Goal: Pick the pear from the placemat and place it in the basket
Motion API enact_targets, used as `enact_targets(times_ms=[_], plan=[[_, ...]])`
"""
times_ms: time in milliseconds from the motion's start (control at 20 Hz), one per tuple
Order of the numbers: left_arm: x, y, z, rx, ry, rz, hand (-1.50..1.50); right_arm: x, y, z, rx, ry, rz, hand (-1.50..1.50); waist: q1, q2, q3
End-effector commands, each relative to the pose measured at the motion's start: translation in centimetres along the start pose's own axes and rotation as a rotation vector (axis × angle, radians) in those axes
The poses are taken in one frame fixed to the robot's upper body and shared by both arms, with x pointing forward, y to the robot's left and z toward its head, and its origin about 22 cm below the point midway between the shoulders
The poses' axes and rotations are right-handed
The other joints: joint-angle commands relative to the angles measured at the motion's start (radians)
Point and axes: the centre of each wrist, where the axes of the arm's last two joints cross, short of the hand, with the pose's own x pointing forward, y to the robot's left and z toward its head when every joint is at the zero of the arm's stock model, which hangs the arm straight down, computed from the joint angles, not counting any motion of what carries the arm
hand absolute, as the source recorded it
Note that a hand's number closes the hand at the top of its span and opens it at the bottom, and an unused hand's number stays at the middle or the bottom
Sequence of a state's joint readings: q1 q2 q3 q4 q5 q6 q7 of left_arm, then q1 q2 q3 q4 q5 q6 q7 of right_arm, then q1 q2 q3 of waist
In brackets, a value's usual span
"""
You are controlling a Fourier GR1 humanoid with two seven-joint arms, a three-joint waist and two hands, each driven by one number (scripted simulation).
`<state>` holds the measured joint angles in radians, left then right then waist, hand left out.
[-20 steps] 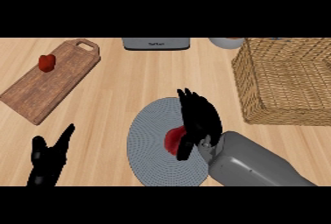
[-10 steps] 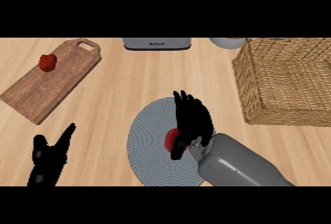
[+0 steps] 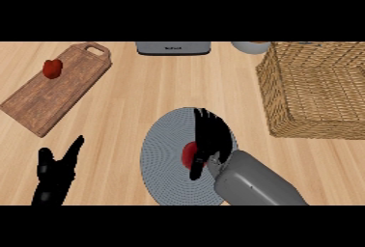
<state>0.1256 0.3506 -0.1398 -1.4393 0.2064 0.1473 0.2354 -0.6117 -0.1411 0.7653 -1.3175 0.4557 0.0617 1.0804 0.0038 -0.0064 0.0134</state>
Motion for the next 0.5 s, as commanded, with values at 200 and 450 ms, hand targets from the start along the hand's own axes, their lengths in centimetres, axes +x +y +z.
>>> enact_targets(times_ms=[200,450], plan=[[-3.0,-1.2,0.1,-0.034,0.050,0.010,0.00,-1.5,1.9,-0.6,-0.003,0.081,0.015,-1.50,-0.006,0.006,-0.014],[0.0,0.3,0.5,-0.033,0.033,0.010,0.00,-0.2,3.6,-1.7,0.003,0.098,0.006,-1.50,0.005,0.007,-0.013]])
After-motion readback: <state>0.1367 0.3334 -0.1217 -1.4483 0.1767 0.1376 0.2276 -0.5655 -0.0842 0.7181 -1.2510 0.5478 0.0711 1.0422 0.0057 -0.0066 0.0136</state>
